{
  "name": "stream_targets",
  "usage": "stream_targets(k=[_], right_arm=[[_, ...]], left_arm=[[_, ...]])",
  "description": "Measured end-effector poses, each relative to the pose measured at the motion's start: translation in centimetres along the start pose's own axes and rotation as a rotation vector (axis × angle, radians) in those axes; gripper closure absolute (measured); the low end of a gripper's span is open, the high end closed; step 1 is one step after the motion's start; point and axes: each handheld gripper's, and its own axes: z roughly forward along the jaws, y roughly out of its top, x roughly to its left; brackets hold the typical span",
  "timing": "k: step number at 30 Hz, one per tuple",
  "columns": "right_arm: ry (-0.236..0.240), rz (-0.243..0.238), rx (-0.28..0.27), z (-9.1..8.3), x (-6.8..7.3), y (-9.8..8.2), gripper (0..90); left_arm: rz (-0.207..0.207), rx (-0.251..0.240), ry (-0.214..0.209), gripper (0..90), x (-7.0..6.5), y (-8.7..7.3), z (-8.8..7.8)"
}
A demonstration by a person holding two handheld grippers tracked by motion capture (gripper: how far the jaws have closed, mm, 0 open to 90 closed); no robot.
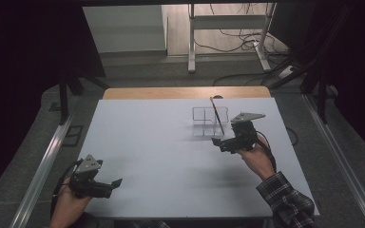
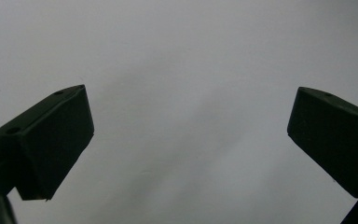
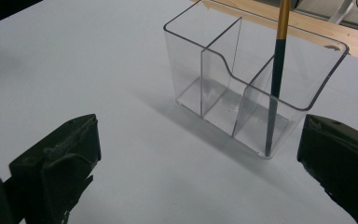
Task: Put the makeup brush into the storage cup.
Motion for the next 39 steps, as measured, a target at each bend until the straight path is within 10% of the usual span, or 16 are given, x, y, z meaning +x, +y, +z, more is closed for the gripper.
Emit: stream_targets(k=[39], right_arm=[[0.001,-0.015,0.031,-2.6,0.6,-2.3,0.0]], left_arm=[[-0.003,-0.003,0.001,0.7,0.0,0.0,0.0]])
